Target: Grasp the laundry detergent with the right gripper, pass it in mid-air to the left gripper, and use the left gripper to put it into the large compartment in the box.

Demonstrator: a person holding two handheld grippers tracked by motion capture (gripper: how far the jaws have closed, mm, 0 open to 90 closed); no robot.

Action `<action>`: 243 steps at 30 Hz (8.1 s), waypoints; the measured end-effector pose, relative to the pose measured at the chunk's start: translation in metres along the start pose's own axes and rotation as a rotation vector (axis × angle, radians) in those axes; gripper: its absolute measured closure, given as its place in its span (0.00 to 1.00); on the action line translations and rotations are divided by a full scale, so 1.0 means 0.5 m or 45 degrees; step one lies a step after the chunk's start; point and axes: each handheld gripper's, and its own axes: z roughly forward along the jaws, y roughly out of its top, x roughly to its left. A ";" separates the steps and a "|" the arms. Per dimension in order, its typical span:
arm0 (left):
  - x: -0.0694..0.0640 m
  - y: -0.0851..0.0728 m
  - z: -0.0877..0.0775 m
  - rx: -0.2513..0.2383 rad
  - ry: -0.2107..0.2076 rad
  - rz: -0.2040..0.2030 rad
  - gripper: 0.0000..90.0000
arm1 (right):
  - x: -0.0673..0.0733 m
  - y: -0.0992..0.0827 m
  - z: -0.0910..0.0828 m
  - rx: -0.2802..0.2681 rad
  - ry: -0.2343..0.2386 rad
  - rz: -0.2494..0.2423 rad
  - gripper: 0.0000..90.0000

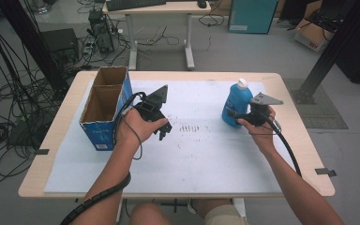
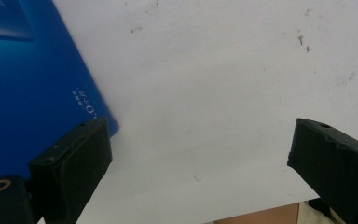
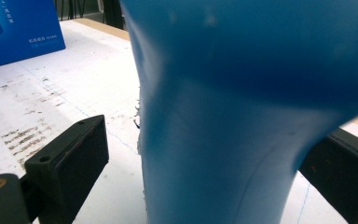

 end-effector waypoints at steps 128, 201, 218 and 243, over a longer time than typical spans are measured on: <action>0.005 -0.017 -0.031 -0.055 0.011 -0.011 0.07 | -0.004 -0.006 0.010 0.023 0.023 0.013 0.50; 0.001 -0.027 -0.040 -0.055 0.029 -0.004 0.07 | -0.004 -0.007 0.010 0.019 0.023 0.017 0.50; 0.000 -0.029 -0.043 -0.055 0.027 -0.001 0.07 | -0.005 -0.006 0.011 0.018 0.023 0.015 0.50; -0.019 -0.047 -0.128 -0.157 0.020 0.216 0.07 | 0.014 0.065 -0.009 0.073 0.114 0.034 0.50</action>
